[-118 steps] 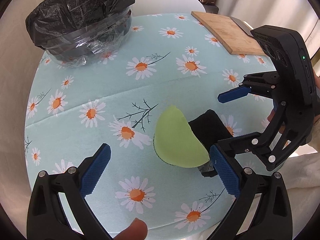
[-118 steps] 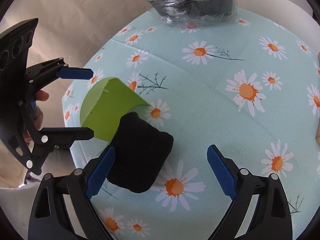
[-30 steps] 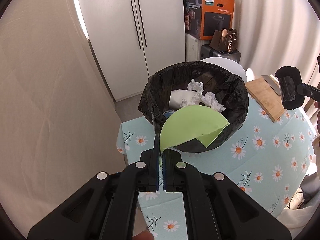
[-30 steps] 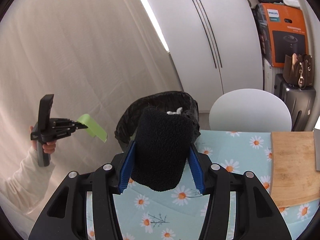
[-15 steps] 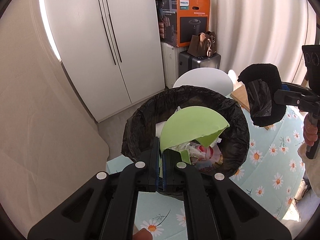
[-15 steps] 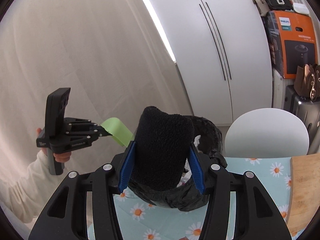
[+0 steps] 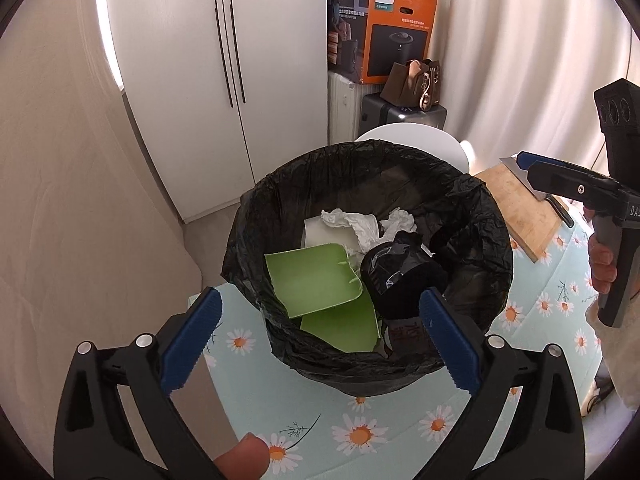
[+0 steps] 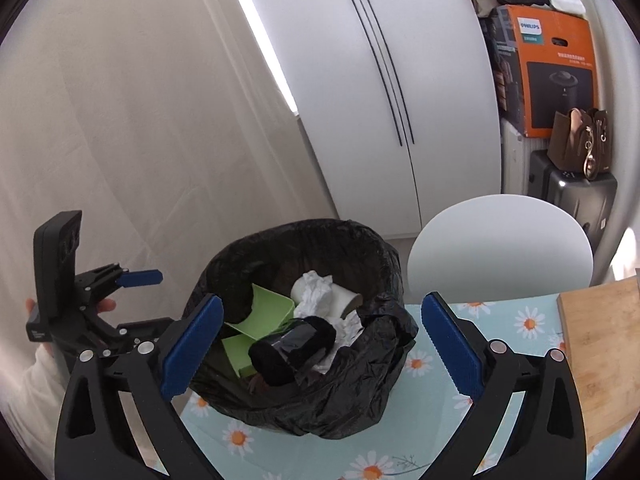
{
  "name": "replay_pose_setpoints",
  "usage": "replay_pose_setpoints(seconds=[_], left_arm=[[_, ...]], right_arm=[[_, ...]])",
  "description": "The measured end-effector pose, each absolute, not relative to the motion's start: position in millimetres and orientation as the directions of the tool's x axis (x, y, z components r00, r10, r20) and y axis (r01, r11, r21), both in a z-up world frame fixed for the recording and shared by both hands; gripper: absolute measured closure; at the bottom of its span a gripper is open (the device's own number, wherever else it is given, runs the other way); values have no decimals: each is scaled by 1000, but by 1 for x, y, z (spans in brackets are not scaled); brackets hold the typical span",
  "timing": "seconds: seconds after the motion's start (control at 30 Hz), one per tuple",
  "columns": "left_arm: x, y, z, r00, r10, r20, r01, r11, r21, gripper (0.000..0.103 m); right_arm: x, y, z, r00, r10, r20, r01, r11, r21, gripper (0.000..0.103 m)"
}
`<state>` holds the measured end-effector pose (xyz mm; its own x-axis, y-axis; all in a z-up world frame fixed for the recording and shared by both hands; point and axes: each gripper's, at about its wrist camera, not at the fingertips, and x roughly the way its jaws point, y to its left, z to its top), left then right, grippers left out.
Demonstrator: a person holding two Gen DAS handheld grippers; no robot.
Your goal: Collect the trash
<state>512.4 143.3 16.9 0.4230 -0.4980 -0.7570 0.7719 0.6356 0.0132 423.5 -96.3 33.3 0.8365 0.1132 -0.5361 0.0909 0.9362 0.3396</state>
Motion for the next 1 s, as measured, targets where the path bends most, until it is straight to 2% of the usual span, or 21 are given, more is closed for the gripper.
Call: replay_pose_setpoints(seconds=[0.23,0.53,1.0], left_arm=[[494,167,7,458,-463,-759,691,722,-23,6],[450,175,10,553,-344,-759,542,841,13,6],[328,149,13,648,-224,-728,352,936,26,6]], right_arm=[[414,-87,22,764,125,-633,85,953,291,8],[382,-92,39,773,171,-611,-11,967,256,8],[302,-102,32,718,230,-657,-188,973,135,8]])
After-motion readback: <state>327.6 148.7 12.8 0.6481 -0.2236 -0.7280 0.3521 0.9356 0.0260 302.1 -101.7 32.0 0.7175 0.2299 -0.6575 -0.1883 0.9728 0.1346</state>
